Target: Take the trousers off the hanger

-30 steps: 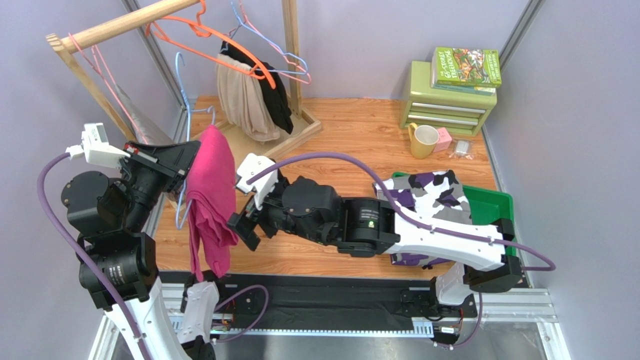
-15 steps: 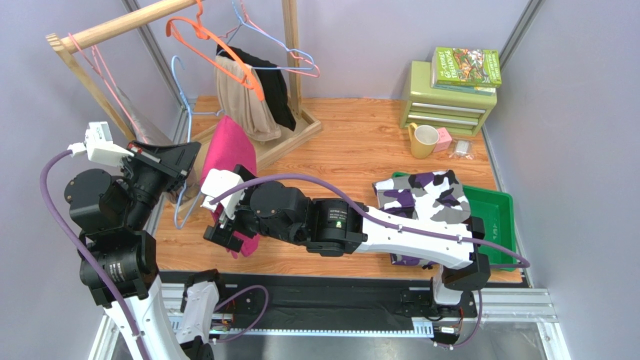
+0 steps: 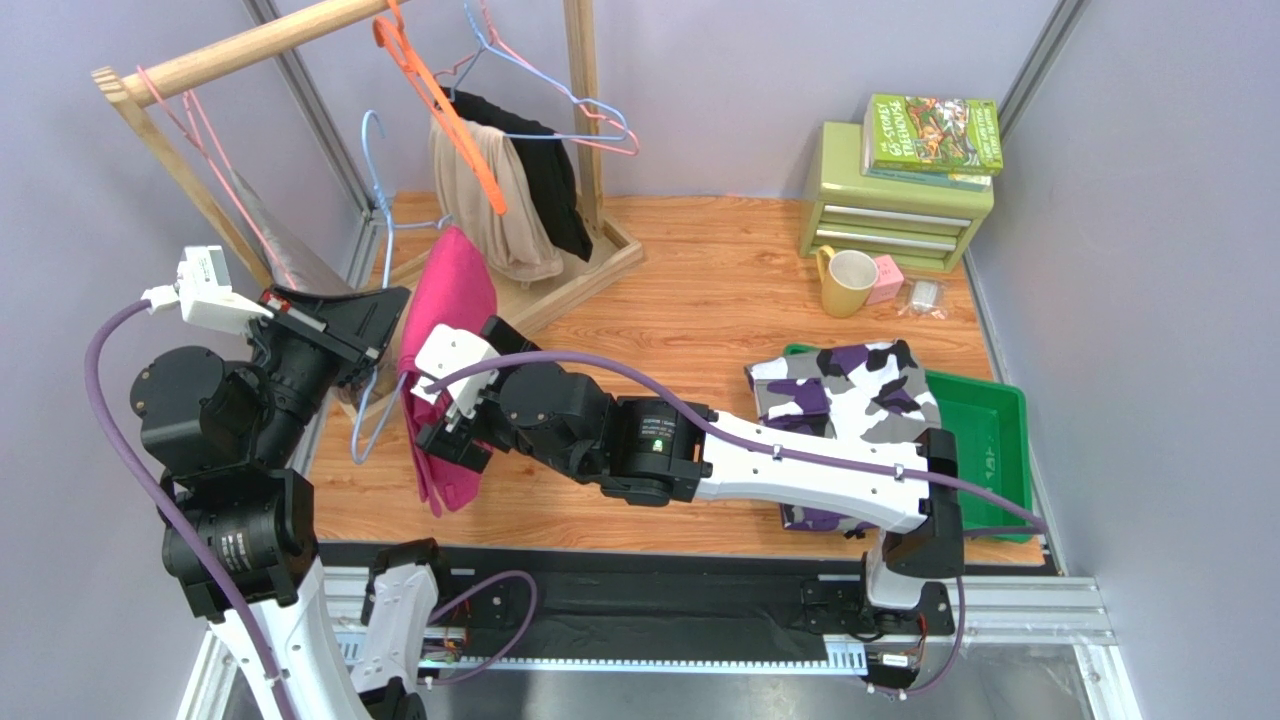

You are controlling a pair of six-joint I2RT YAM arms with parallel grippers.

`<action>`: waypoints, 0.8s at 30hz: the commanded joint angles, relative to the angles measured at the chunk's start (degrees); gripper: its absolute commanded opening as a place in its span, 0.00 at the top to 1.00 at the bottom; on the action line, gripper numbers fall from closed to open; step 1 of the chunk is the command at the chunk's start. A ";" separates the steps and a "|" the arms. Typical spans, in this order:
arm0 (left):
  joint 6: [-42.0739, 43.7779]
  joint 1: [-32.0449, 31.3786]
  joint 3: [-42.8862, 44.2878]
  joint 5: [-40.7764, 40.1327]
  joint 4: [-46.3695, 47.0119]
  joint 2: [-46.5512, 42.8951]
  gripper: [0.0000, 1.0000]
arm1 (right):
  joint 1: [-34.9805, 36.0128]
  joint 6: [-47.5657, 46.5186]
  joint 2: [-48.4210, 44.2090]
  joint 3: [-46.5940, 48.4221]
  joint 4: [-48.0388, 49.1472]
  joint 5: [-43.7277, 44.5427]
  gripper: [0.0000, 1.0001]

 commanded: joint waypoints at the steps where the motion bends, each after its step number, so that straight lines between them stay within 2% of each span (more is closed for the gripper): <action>1: -0.68 -0.84 3.38 0.86 11.61 -0.94 1.00 | 0.16 -2.84 -1.04 0.52 7.46 0.64 0.10; 7: 0.37 -1.80 5.39 0.25 10.73 -0.41 1.00 | -0.19 -5.38 0.45 2.01 7.90 -2.89 0.10; 17: -0.77 -3.03 6.19 0.42 10.38 -0.41 1.00 | -1.16 -6.71 6.34 10.27 6.76 -2.29 0.10; 24: 1.16 -3.91 7.77 -1.16 8.88 -0.41 1.00 | -1.43 -6.18 2.48 3.53 7.72 1.41 0.11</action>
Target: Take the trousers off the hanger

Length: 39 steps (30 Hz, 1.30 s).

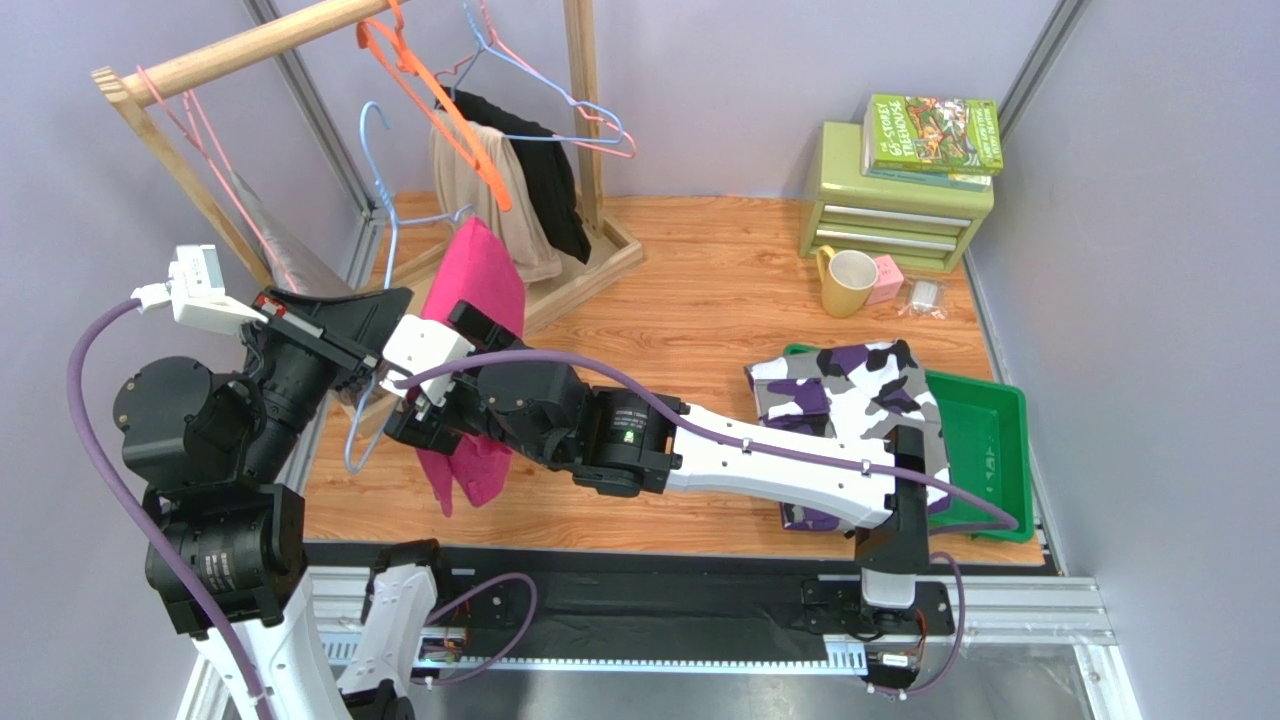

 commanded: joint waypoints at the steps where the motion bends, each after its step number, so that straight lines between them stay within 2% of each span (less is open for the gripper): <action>1: 0.92 -0.59 4.12 -0.51 9.80 -0.82 1.00 | -0.46 -0.39 -3.93 -4.31 2.65 3.03 0.11; 10: 1.01 -0.59 3.94 -0.33 9.80 -0.83 1.00 | -0.55 2.07 -10.60 -11.87 4.41 0.75 0.11; 19: 0.57 -1.12 3.94 0.20 10.06 -0.82 1.00 | -2.05 4.09 -11.23 -12.49 4.59 -0.66 0.11; 25: -0.57 -1.21 4.12 1.25 10.76 -0.74 1.00 | -2.05 4.36 -8.68 -8.37 4.41 1.62 0.11; 33: -0.57 -1.29 3.42 1.51 11.03 -0.91 1.00 | -2.05 5.24 -7.19 -6.26 4.41 -6.28 0.11; 39: -0.57 -1.47 3.59 1.69 11.03 -1.09 1.00 | -2.75 5.15 -4.11 -1.51 2.92 -4.02 0.11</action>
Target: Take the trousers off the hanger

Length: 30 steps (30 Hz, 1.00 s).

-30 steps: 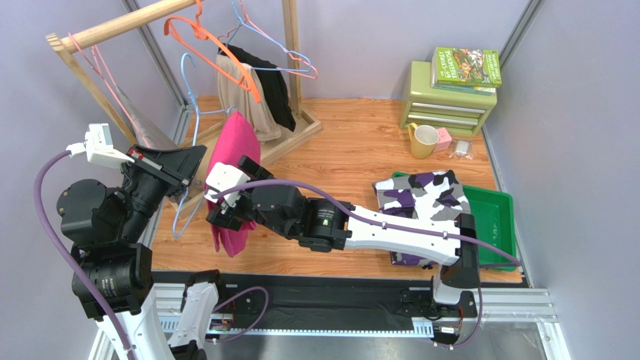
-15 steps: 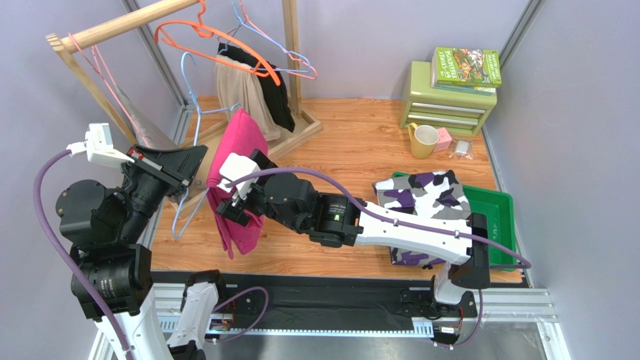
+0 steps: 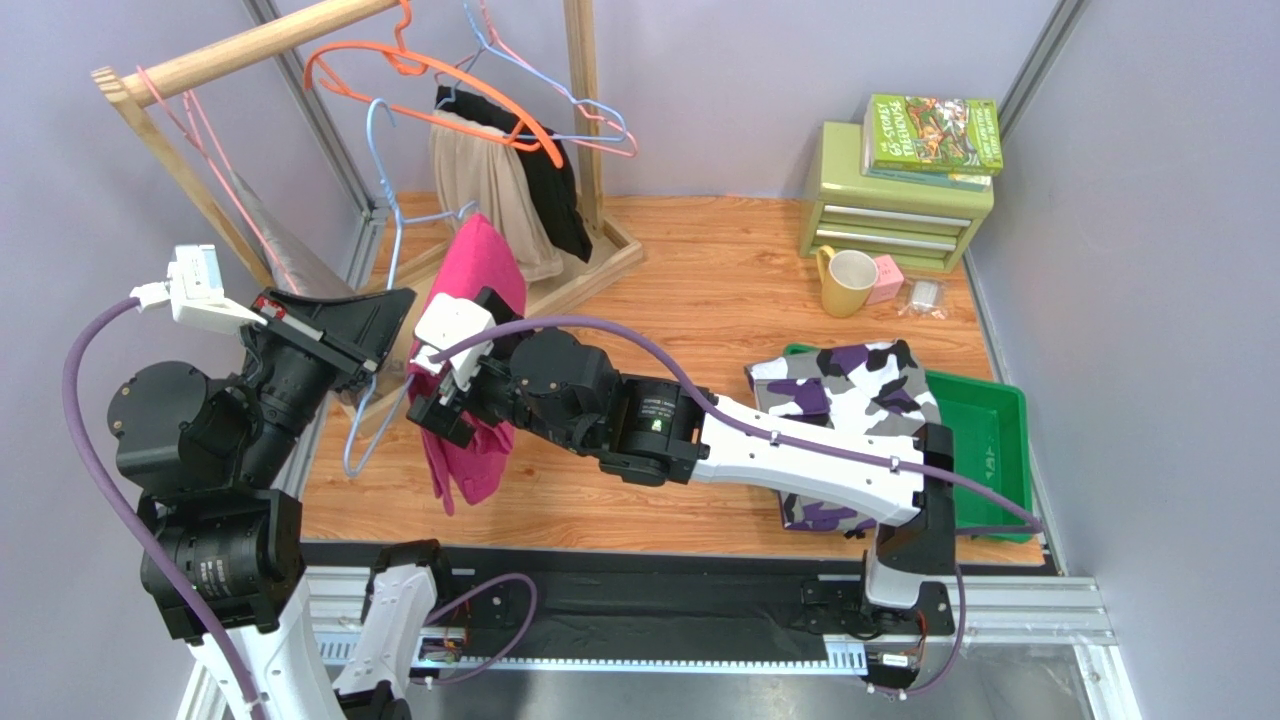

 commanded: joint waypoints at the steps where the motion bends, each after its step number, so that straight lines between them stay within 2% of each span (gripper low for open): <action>1: -0.53 -0.53 2.76 1.01 10.75 -0.98 1.00 | -0.89 1.00 1.55 4.59 0.69 1.26 0.11; 6: -0.09 -1.15 3.03 0.66 10.57 -1.07 1.00 | -1.42 1.09 -0.11 1.88 0.25 4.25 0.11; 19: 0.09 -1.15 2.94 0.57 10.66 -0.89 1.00 | -3.62 3.46 -7.93 -8.23 2.62 0.04 0.12; 30: -0.35 -1.49 3.03 1.28 11.10 -0.63 1.00 | -5.99 5.48 -8.38 -8.24 1.92 -5.14 0.11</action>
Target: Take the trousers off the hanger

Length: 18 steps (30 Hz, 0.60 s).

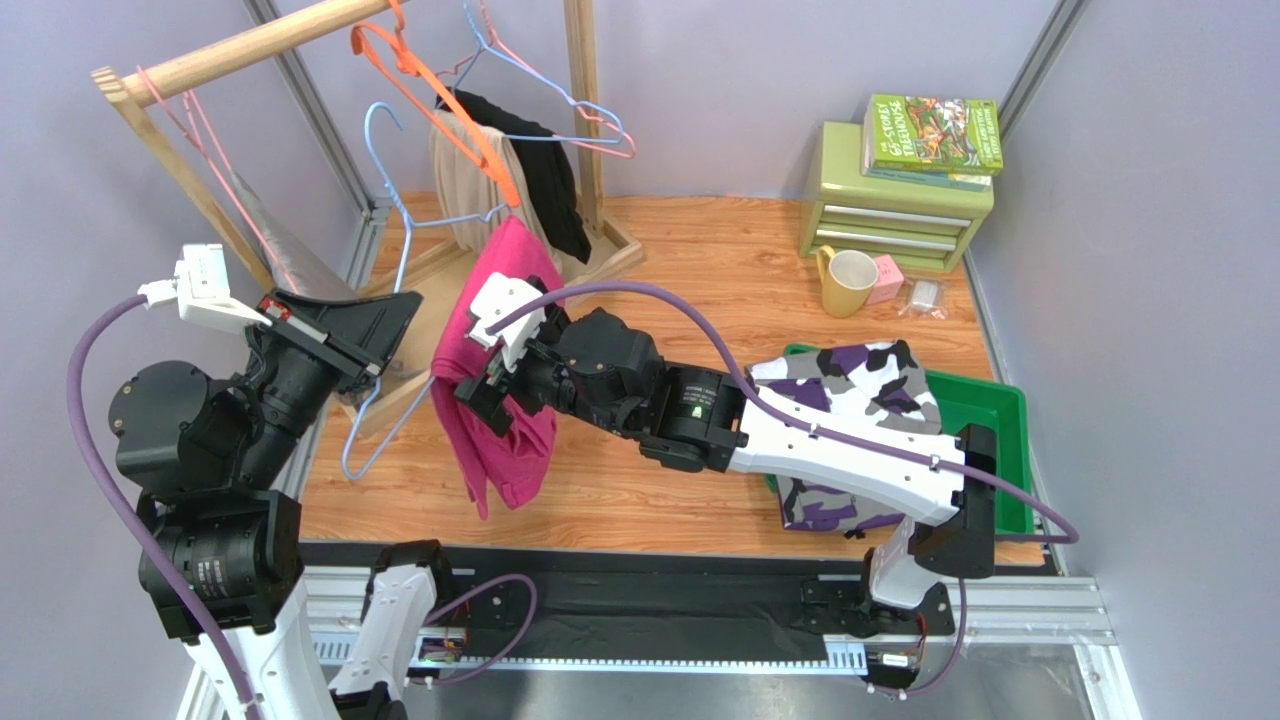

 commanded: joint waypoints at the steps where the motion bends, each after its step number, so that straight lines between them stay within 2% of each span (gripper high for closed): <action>1: -0.42 -0.38 3.20 0.60 11.32 -0.63 1.00 | -2.51 1.50 -1.82 0.11 0.35 -2.33 0.11; 5: -0.16 -0.91 3.55 0.60 11.32 -0.36 1.00 | -4.09 2.47 -2.26 -0.24 -0.36 -7.07 0.10; 13: -0.16 -1.70 3.99 0.69 11.67 -0.10 1.00 | -4.72 3.09 -0.16 2.39 -2.20 -7.25 0.10; 18: 0.55 -2.49 4.43 0.42 11.41 0.25 1.00 | -5.51 3.17 1.43 4.42 -5.02 -11.91 0.10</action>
